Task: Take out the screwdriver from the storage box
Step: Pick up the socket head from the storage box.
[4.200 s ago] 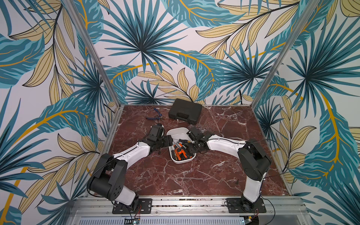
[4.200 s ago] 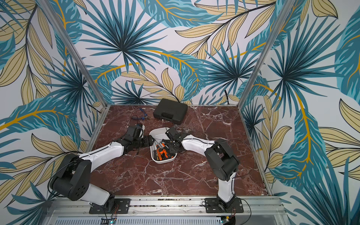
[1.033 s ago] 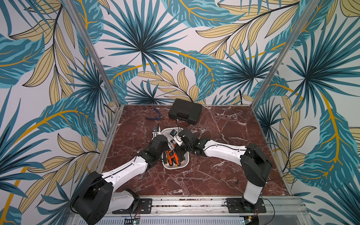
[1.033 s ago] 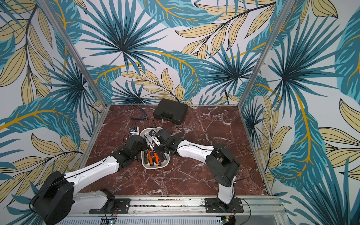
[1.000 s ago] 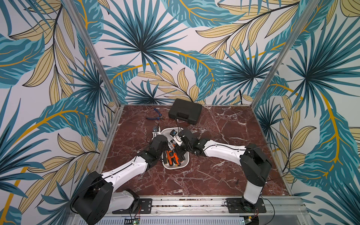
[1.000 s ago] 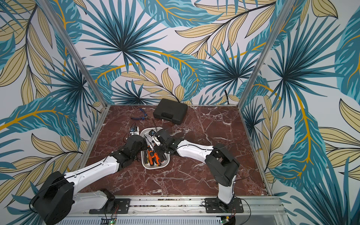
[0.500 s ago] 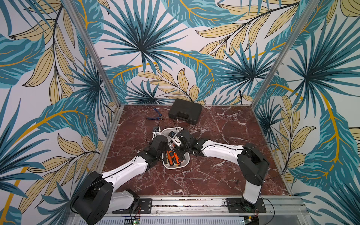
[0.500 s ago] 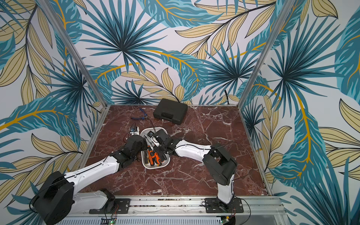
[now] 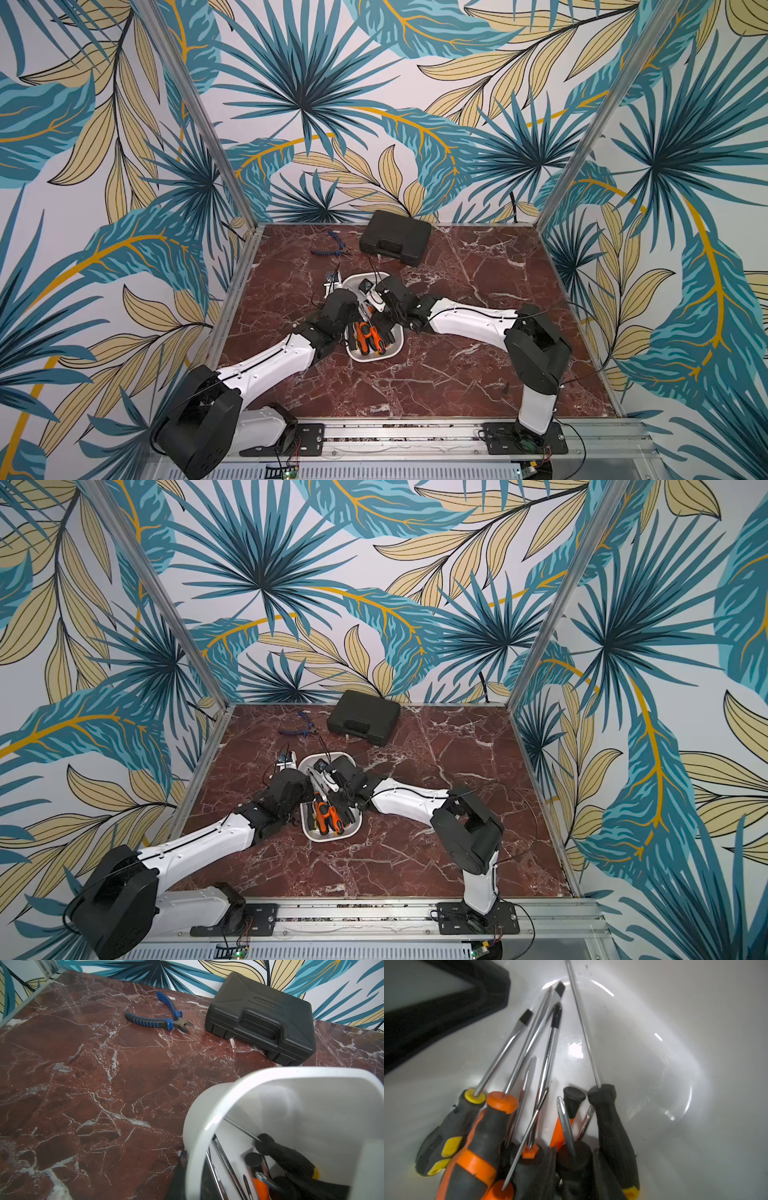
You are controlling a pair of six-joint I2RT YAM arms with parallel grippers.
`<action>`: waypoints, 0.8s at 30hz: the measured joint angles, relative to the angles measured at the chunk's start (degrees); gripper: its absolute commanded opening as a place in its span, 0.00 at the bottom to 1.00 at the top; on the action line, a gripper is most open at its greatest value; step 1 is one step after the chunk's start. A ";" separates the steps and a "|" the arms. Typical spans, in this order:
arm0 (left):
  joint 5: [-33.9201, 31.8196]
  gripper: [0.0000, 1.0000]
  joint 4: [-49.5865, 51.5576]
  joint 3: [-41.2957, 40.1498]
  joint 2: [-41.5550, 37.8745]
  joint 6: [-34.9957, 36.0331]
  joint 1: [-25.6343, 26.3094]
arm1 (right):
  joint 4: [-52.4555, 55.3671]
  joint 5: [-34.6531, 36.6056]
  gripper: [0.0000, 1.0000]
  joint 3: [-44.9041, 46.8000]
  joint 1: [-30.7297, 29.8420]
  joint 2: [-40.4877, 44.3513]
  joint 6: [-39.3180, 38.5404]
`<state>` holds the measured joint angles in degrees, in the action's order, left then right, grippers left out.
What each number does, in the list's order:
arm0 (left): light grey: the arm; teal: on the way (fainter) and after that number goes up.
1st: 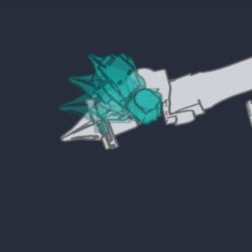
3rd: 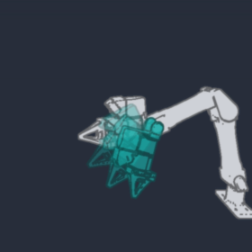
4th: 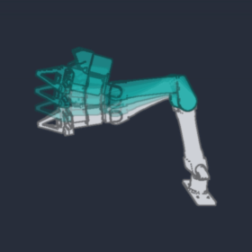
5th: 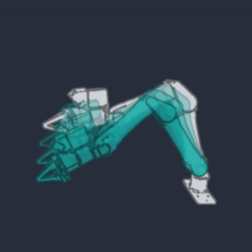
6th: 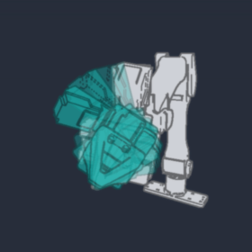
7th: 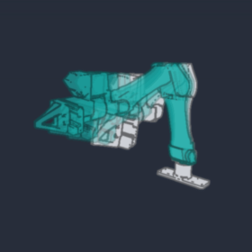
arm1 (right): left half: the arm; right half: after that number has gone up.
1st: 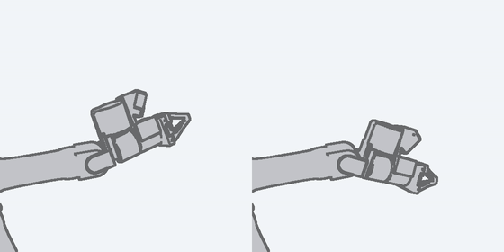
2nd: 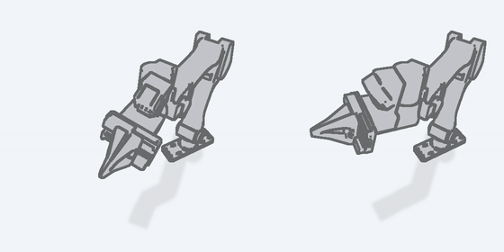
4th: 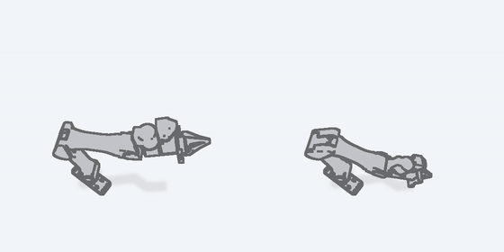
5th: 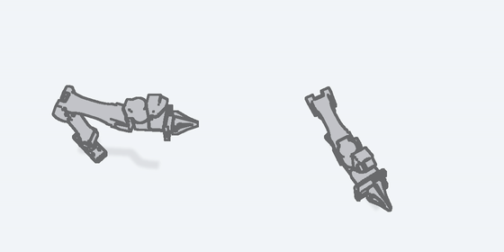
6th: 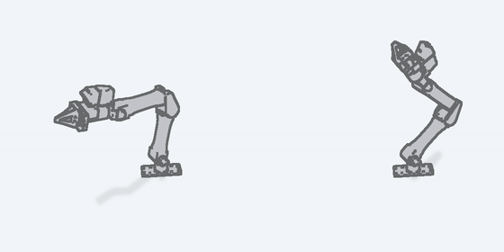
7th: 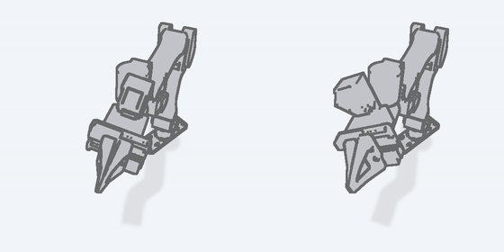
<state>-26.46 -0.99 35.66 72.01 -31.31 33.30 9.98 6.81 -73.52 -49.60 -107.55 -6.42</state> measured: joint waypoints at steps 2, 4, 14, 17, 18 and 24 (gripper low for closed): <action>-0.35 0.00 -0.72 -0.66 -0.04 -0.83 0.04 | 0.37 -0.26 0.17 0.09 0.00 0.42 1.33; -0.79 0.00 -1.44 -1.64 -0.48 -2.12 0.04 | 0.59 -0.81 0.16 0.72 0.00 1.53 3.19; -3.52 0.00 -8.46 -6.78 -3.19 -5.57 0.26 | -0.15 -3.89 0.16 3.91 0.57 7.91 12.11; -4.02 0.00 -10.03 -7.28 -3.17 -5.88 0.42 | -1.18 -4.57 0.16 5.07 0.94 9.03 14.40; -4.17 0.00 -10.23 -7.34 -3.15 -6.03 0.44 | -1.46 -4.85 0.16 5.57 1.09 9.46 15.21; -4.48 0.00 -11.08 -7.45 -3.08 -6.47 0.96 | -2.62 -6.49 0.16 9.11 2.99 13.86 19.32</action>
<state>-30.94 -12.08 28.21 68.93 -37.78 34.26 7.35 0.32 -64.40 -46.61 -93.69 12.91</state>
